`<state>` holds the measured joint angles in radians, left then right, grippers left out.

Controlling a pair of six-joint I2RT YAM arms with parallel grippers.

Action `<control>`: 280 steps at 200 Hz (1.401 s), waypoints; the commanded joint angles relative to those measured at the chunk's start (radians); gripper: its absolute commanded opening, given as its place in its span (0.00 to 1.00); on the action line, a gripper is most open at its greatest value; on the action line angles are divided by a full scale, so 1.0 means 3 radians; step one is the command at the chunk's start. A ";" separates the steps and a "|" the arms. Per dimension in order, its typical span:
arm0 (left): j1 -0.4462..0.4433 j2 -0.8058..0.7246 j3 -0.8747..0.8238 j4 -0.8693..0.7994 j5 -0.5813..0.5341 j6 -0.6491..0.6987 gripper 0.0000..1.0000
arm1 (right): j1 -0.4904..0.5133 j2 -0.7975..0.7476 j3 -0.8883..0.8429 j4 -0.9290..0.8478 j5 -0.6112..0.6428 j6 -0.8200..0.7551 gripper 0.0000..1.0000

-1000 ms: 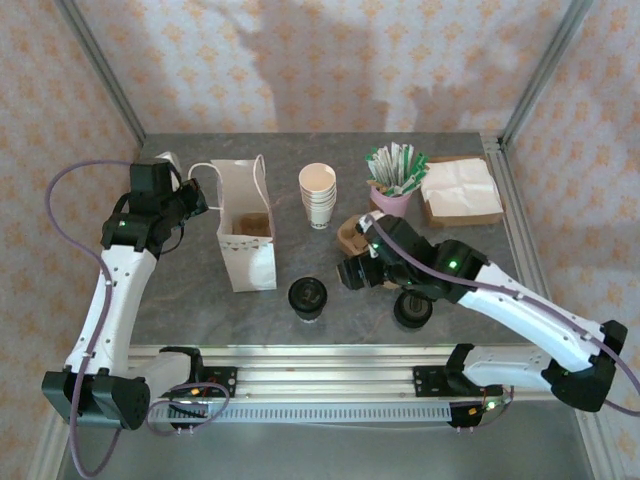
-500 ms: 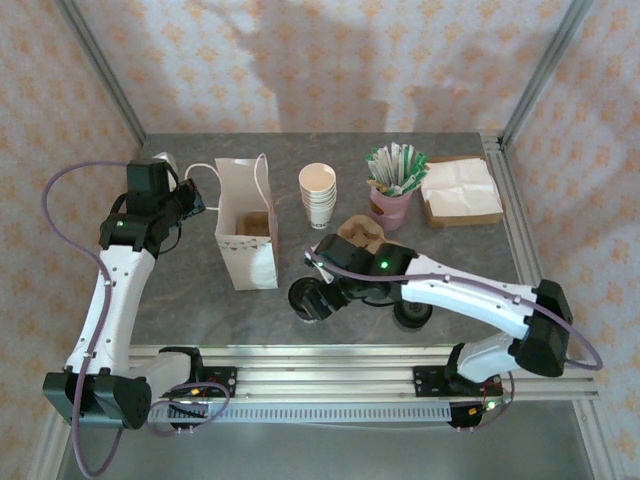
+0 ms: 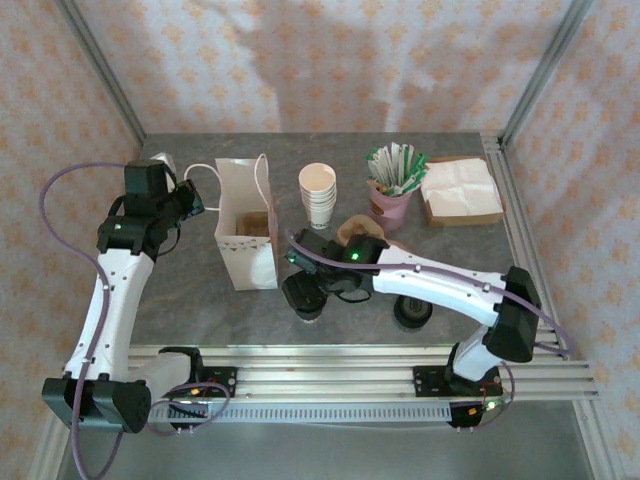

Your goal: Pack the takeout coffee

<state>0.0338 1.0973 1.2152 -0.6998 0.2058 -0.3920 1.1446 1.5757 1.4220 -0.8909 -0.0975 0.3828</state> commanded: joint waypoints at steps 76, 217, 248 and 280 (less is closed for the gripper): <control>0.0031 -0.0099 -0.0016 -0.0077 0.0088 0.0023 0.05 | 0.0151 0.0436 0.0383 -0.0388 0.0287 0.0378 0.82; 0.0031 -0.0104 -0.0039 -0.0048 0.0128 0.0023 0.04 | 0.0162 0.0627 0.0450 -0.0507 0.0361 0.0401 0.83; 0.0031 -0.0104 -0.0042 -0.0041 0.0135 0.0024 0.04 | 0.0163 0.0643 0.0436 -0.0468 0.0361 0.0393 0.81; 0.0031 -0.0099 -0.0052 -0.0031 0.0154 0.0019 0.04 | 0.0160 0.0679 0.0425 -0.0441 0.0361 0.0400 0.79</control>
<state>0.0349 1.0821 1.2148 -0.7033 0.2325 -0.3920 1.1870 1.7611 1.5276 -1.0073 -0.0246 0.4911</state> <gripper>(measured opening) 0.044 0.800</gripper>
